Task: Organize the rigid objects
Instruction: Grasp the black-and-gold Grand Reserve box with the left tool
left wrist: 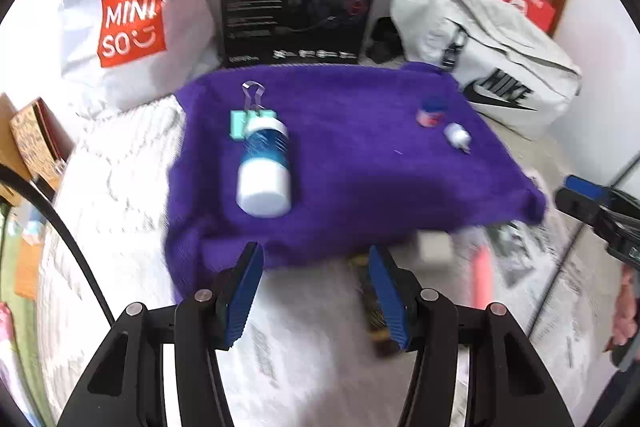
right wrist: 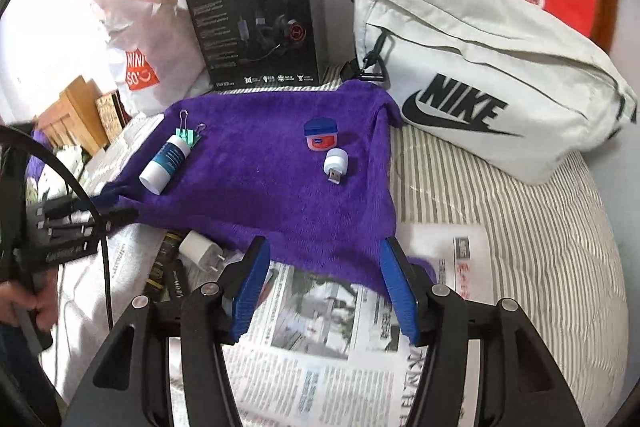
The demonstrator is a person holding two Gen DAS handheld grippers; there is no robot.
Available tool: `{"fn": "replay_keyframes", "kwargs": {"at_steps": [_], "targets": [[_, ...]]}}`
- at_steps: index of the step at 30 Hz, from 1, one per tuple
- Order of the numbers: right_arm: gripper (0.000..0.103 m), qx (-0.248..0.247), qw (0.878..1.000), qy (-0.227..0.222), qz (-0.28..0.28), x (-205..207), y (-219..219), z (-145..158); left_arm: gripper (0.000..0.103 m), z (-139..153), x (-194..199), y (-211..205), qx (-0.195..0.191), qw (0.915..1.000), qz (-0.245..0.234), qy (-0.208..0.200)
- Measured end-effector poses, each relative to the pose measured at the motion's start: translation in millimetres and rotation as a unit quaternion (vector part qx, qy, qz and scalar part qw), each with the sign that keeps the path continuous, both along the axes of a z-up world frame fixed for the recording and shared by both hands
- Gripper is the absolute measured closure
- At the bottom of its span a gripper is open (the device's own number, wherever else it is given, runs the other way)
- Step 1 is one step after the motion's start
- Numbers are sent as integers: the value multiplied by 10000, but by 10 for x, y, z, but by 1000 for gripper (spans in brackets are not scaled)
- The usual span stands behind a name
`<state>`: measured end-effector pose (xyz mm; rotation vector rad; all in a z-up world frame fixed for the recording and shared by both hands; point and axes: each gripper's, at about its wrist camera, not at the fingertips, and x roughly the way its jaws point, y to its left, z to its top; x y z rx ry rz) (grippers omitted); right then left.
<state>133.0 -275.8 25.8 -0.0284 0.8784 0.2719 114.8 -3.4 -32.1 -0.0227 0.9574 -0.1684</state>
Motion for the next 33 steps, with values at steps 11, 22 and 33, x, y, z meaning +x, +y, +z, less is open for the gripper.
{"fn": "replay_keyframes", "kwargs": {"at_steps": [11, 22, 33], "targets": [[46, 31, 9999, 122, 8, -276, 3, -84, 49, -448, -195, -279, 117, 9991, -274, 299], [46, -15, 9997, 226, -32, -329, -56, -170, 49, -469, -228, -232, 418, 9985, -338, 130], [46, -121, 9992, 375, -47, -309, -57, -283, 79, -455, -185, -337, 360, 9967, -731, -18]]}}
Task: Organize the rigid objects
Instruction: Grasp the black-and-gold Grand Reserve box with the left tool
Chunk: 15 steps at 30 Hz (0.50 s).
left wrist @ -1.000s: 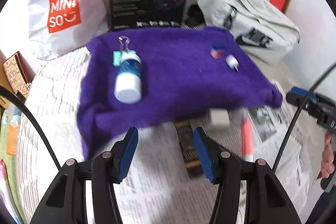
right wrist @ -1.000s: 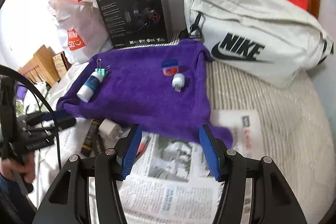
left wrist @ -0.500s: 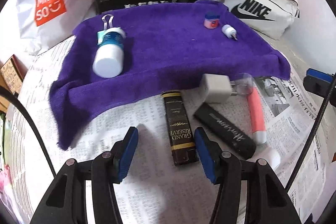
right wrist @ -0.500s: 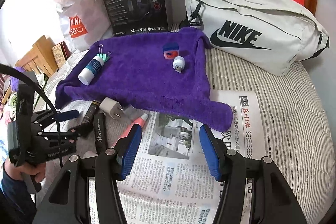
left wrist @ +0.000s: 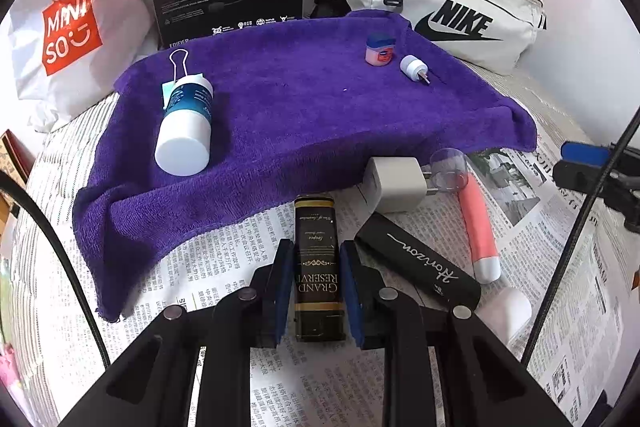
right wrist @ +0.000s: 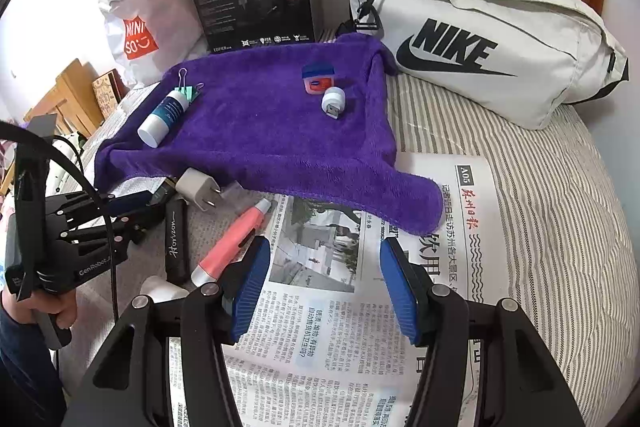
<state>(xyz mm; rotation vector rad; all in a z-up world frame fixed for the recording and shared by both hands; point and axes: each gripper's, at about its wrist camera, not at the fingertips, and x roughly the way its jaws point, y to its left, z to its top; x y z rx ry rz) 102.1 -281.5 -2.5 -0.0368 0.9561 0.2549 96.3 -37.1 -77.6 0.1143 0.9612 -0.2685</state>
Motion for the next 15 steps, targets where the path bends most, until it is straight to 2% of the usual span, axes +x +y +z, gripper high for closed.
{"fn": "replay_keyframes", "kwargs": {"at_steps": [4, 8, 15], "targets": [[46, 81, 9999, 68, 27, 19, 49, -44, 80, -13, 28, -35, 87, 9999, 34, -67], [46, 162, 9996, 133, 181, 25, 188, -75, 80, -3, 0, 24, 130, 9999, 18, 65], [46, 140, 9982, 296, 505, 83, 560, -208, 80, 4, -165, 365, 122, 9991, 387, 98]]}}
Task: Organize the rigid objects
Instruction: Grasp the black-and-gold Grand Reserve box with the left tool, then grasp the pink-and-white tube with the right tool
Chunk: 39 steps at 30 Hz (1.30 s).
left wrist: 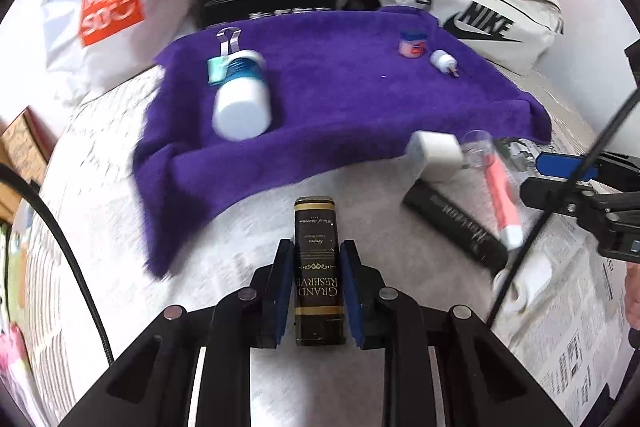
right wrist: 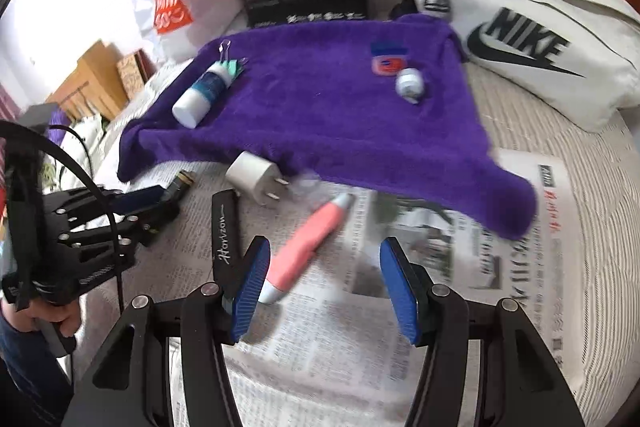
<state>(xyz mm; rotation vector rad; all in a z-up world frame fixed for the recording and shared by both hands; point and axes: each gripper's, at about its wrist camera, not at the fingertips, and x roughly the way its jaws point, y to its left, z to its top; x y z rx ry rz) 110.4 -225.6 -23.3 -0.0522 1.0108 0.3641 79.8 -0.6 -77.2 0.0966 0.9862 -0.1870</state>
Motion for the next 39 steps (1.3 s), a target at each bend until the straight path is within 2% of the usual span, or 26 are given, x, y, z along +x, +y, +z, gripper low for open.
{"fn": "replay_keyframes", "kwargs": {"at_steps": [11, 19, 25, 26, 28, 29, 30, 33, 39], "targets": [[46, -737, 9972, -7, 155, 156, 278, -248, 80, 10, -103, 97, -202, 9997, 109, -51], [46, -865, 9962, 44, -102, 100, -137, -225, 80, 36, -129, 113, -285, 9995, 153, -58], [47, -918, 9957, -133, -17, 47, -176, -229, 80, 43, -126, 115, -290, 9994, 180, -84], [50, -923, 9955, -183, 48, 36, -149, -226, 80, 44, -125, 117, -289, 9994, 176, -86], [65, -974, 9945, -293, 253, -2, -63, -230, 80, 43, -125, 118, -287, 9994, 171, -85], [81, -997, 9937, -345, 377, -22, -18, -225, 80, 42, -125, 118, -281, 9994, 165, -81], [88, -1030, 9928, -361, 503, -48, 20, -224, 80, 42, -126, 119, -275, 9995, 160, -78], [88, -1140, 9908, -438, 575, -82, 59, -238, 80, 38, -132, 103, -248, 9995, 167, -90], [87, -606, 9964, -335, 479, -10, -72, -250, 80, 33, -136, 88, -271, 9994, 178, -131]]}}
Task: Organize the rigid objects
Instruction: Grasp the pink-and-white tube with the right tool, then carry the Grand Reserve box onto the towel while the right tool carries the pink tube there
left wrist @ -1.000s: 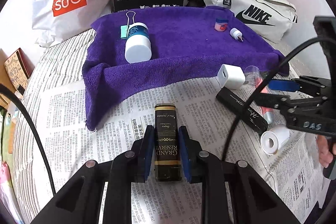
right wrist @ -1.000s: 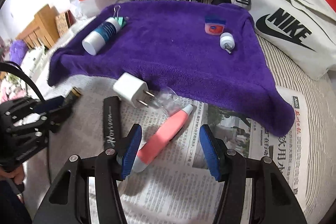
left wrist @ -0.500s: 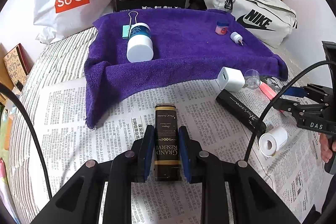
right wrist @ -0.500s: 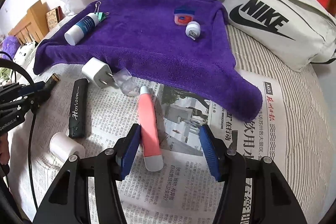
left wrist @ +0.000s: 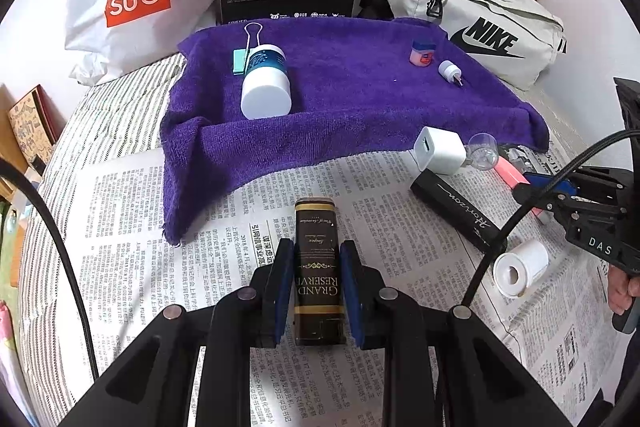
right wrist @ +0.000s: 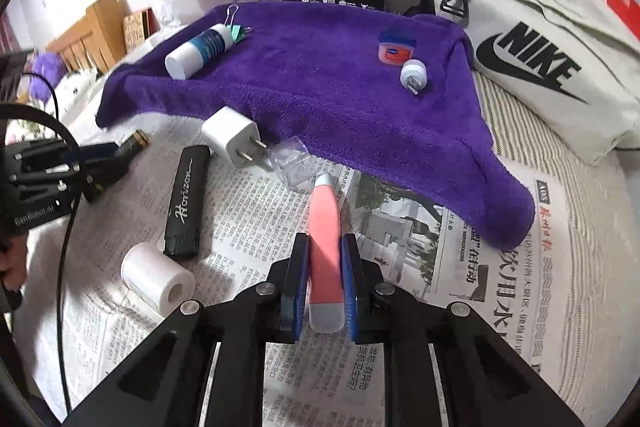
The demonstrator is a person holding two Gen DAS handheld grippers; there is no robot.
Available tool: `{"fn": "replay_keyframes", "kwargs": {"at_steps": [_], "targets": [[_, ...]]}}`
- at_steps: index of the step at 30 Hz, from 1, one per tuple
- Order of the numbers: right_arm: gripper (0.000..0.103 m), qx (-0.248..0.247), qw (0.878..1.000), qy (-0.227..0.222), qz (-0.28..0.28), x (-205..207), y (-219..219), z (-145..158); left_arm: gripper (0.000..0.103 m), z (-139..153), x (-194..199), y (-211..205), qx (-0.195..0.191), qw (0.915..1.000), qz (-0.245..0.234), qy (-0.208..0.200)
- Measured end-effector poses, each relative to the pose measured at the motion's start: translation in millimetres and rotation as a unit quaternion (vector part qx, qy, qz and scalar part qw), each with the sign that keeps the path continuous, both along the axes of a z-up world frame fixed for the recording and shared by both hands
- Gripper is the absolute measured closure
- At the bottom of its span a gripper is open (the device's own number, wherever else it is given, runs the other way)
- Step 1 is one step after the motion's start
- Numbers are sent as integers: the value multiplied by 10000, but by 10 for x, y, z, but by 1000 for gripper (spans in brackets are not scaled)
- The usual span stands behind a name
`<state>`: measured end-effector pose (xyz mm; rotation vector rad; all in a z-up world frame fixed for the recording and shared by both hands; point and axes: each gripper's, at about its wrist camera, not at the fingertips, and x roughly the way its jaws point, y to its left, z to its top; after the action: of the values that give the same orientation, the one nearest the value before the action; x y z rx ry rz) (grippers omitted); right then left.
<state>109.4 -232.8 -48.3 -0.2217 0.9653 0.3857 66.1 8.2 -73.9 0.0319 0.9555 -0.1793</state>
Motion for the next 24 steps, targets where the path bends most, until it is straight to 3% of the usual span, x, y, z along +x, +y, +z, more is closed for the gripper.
{"fn": "replay_keyframes", "kwargs": {"at_steps": [9, 16, 24], "targets": [[87, -288, 9995, 100, 21, -17, 51, 19, 80, 7, 7, -17, 67, 9999, -59, 73], [87, -241, 9996, 147, -44, 30, 61, 22, 81, 10, 37, 69, -268, 9993, -142, 224], [87, -244, 9995, 131, -125, -11, 57, 16, 80, -1, 42, -34, 40, 9995, -160, 251]]}}
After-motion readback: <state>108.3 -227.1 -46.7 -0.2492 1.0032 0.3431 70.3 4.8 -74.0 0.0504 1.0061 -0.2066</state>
